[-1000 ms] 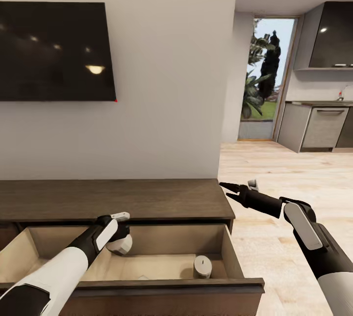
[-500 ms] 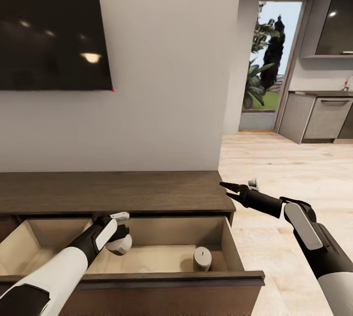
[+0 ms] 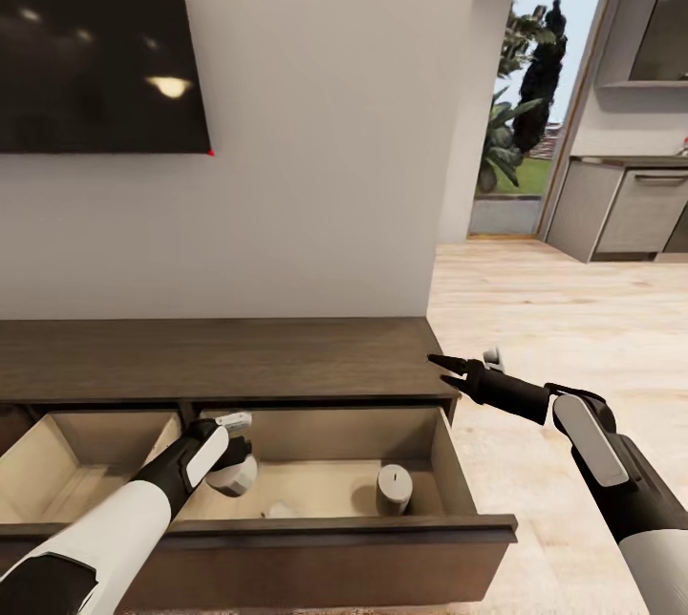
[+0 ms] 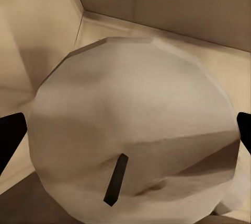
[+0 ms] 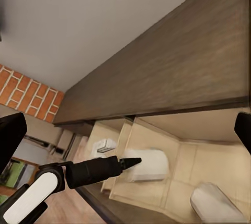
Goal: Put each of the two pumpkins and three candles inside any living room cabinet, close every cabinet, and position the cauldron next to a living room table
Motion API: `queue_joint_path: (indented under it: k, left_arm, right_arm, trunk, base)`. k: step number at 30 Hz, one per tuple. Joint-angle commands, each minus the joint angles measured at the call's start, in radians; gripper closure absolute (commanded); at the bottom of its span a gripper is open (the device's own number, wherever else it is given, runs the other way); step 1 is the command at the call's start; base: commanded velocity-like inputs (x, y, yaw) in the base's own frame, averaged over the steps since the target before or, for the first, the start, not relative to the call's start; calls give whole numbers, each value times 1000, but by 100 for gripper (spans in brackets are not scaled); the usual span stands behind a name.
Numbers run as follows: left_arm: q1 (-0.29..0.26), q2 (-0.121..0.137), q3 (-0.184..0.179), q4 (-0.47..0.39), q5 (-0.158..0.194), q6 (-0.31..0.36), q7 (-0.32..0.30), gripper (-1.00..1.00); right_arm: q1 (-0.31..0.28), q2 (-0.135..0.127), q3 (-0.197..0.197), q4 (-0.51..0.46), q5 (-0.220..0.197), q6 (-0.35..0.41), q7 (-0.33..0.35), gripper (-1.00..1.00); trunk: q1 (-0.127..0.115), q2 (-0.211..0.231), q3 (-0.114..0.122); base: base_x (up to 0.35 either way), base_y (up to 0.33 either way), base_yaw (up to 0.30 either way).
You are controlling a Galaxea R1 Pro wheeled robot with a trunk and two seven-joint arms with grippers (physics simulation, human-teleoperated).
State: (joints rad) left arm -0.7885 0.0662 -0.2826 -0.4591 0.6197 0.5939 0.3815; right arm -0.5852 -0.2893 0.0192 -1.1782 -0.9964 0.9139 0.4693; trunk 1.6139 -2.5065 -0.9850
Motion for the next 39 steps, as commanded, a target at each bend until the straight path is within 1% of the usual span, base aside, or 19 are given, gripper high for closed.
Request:
queue_joint_path:
  k: [1, 12, 23, 29, 36, 39]
  left_arm:
    - [-1, 1, -9, -2, 8, 3, 12, 100]
    - [-1, 1, -10, -3, 7, -16, 12, 100]
    - [0, 3, -7, -6, 6, -19, 14, 100]
    - [0, 3, -7, -4, 6, -18, 14, 100]
    - [0, 3, -6, -4, 6, -19, 14, 100]
    - [0, 3, -6, -4, 6, -19, 14, 100]
  right_arm:
    - [-1, -1, 1, 0, 2, 2, 5, -100]
    - [-1, -1, 1, 0, 2, 2, 5, -100]
    - [-1, -1, 2, 0, 2, 2, 3, -100]
    - [-1, -1, 1, 0, 2, 2, 3, -100]
    - [-1, -1, 1, 0, 2, 2, 3, -100]
    - [-1, -2, 1, 0, 2, 2, 4, -100]
  trunk:
    - [0, -1, -5]
    - [5, -3, -48]
    - [5, -3, -48]
    - [5, -3, -48]
    - [5, -3, -48]
    - [6, -4, -59]
  base:
    - [0, 0, 0]
    - [0, 0, 0]
    - [1, 0, 0]
    - [137, 0, 0]
    - [20, 0, 0]
    - [1, 0, 0]
